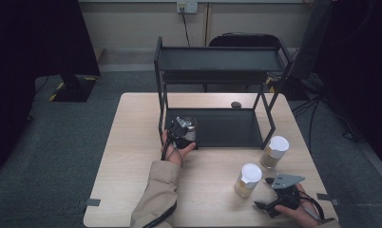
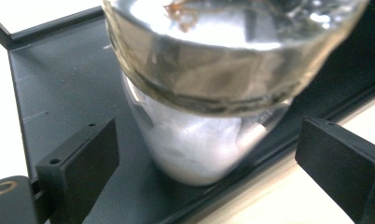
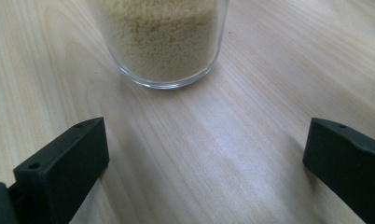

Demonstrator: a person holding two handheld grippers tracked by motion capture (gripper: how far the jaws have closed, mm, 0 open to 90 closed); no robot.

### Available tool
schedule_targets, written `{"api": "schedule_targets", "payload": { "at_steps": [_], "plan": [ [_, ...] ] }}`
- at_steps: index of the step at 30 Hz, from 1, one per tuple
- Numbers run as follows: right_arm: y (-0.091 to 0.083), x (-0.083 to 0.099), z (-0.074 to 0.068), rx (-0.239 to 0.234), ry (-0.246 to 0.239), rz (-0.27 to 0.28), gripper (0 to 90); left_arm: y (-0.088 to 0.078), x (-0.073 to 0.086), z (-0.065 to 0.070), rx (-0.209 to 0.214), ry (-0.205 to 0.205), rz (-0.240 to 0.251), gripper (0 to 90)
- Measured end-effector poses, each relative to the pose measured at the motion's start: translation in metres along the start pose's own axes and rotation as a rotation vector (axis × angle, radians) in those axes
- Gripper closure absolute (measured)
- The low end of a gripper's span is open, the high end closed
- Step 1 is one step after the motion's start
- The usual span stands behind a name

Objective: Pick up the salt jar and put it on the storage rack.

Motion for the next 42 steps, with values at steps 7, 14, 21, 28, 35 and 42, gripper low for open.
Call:
{"api": "schedule_targets", "payload": {
  "at_steps": [7, 14, 21, 28, 35, 42],
  "plan": [
    [0.0, 0.0, 0.0, 0.0, 0.0, 0.0, 0.0, -0.003, 0.004, 0.002, 0.003, -0.006, 0.012, 6.2],
    [0.0, 0.0, 0.0, 0.0, 0.0, 0.0, 0.0, -0.005, 0.006, 0.003, 0.011, -0.004, 0.012, 6.3],
    [0.0, 0.0, 0.0, 0.0, 0.0, 0.0, 0.0, -0.007, 0.009, 0.004, 0.013, 0.005, 0.01, 6.1],
    [0.0, 0.0, 0.0, 0.0, 0.0, 0.0, 0.0, -0.01, 0.011, 0.004, 0.022, 0.018, 0.01, 6.0],
    [0.0, 0.0, 0.0, 0.0, 0.0, 0.0, 0.0, -0.014, 0.015, 0.005, 0.046, 0.031, 0.011, 5.9],
    [0.0, 0.0, 0.0, 0.0, 0.0, 0.0, 0.0, -0.019, 0.017, 0.006, 0.067, 0.035, 0.015, 5.4]
  ]
}}
Point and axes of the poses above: each handheld gripper's, and its own axes: y roughly forward along the jaws, x roughly out of its underside, z roughly to its right, the point moved 2 cm from there along y, roughly forward along the jaws, and after that the axes turned 2 degrees about x, right-handed, at the moved point
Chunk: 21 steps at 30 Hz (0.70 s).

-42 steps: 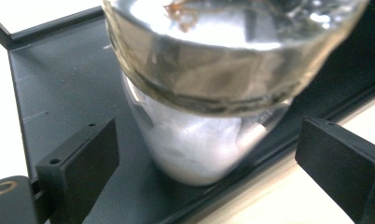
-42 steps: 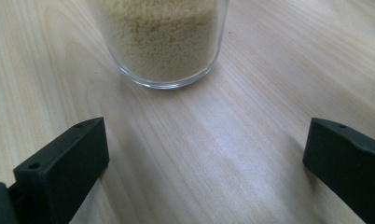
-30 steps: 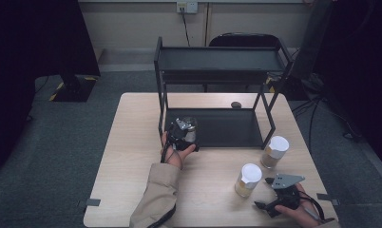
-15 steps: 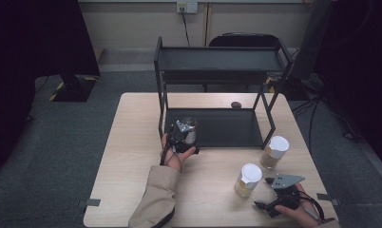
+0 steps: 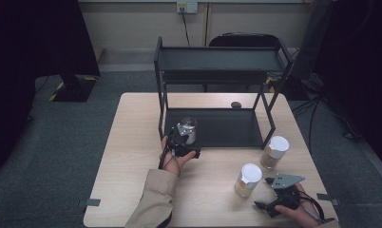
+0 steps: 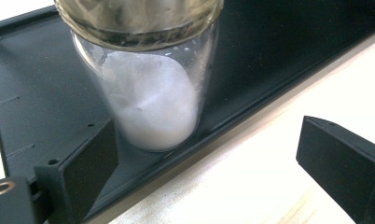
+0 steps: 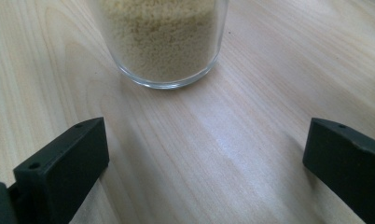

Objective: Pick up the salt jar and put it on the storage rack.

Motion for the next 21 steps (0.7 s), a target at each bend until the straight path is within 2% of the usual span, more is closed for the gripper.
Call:
{"api": "schedule_targets", "payload": {
  "at_steps": [21],
  "plan": [
    [0.0, 0.0, 0.0, 0.0, 0.0, 0.0, 0.0, -0.011, 0.015, -0.001, 0.023, 0.012, -0.009, 5.2]
  ]
}}
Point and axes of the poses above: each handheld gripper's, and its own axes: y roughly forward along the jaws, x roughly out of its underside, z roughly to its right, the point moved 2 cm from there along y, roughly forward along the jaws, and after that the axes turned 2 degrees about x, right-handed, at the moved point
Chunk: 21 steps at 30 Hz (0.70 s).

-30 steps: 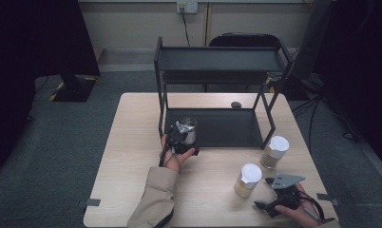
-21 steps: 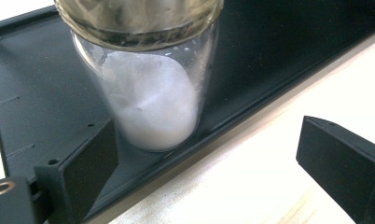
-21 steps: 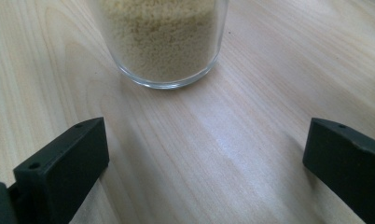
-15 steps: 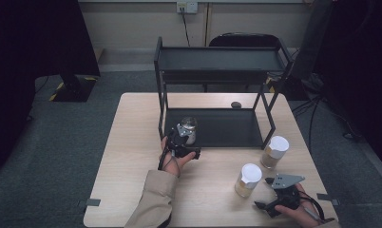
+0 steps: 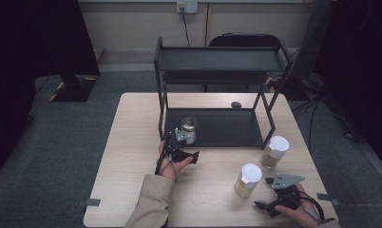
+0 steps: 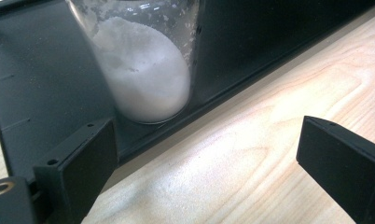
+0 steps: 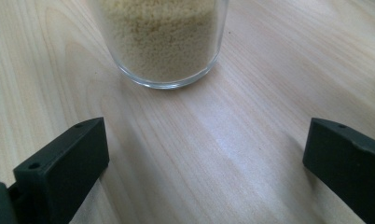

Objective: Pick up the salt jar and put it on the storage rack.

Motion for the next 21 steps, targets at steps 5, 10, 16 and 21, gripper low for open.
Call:
{"api": "schedule_targets", "payload": {
  "at_steps": [5, 10, 16, 21],
  "plan": [
    [0.0, 0.0, 0.0, 0.0, 0.0, 0.0, 0.0, -0.001, 0.003, 0.0, 0.008, 0.007, -0.003, 5.2],
    [0.0, 0.0, 0.0, 0.0, 0.0, 0.0, 0.0, -0.003, 0.007, 0.0, 0.011, 0.004, -0.001, 5.2],
    [0.0, 0.0, 0.0, 0.0, 0.0, 0.0, 0.0, -0.006, 0.011, 0.0, 0.021, 0.007, 0.001, 5.2],
    [0.0, 0.0, 0.0, 0.0, 0.0, 0.0, 0.0, -0.008, 0.013, 0.0, 0.031, 0.01, -0.001, 5.1]
  ]
}}
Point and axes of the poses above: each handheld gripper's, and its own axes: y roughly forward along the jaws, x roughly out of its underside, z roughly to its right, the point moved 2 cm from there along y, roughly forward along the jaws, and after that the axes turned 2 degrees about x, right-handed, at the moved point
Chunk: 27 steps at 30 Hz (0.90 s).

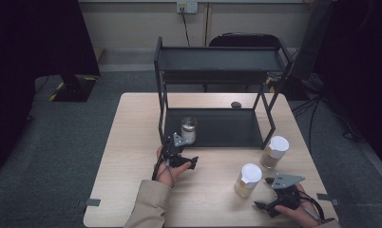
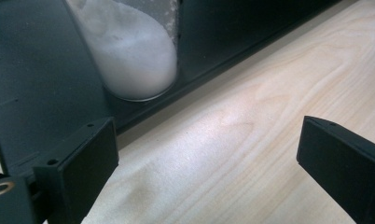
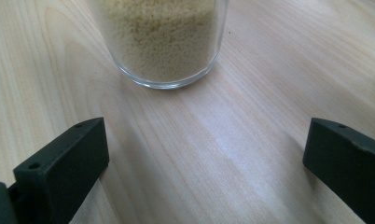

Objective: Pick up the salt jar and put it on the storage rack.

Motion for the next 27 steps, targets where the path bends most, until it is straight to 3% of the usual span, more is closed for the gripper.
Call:
{"api": "schedule_targets", "payload": {
  "at_steps": [27],
  "plan": [
    [0.0, 0.0, 0.0, 0.0, 0.0, 0.0, 0.0, -0.01, 0.019, -0.002, 0.035, -0.007, 0.002, 4.9]
  ]
}}
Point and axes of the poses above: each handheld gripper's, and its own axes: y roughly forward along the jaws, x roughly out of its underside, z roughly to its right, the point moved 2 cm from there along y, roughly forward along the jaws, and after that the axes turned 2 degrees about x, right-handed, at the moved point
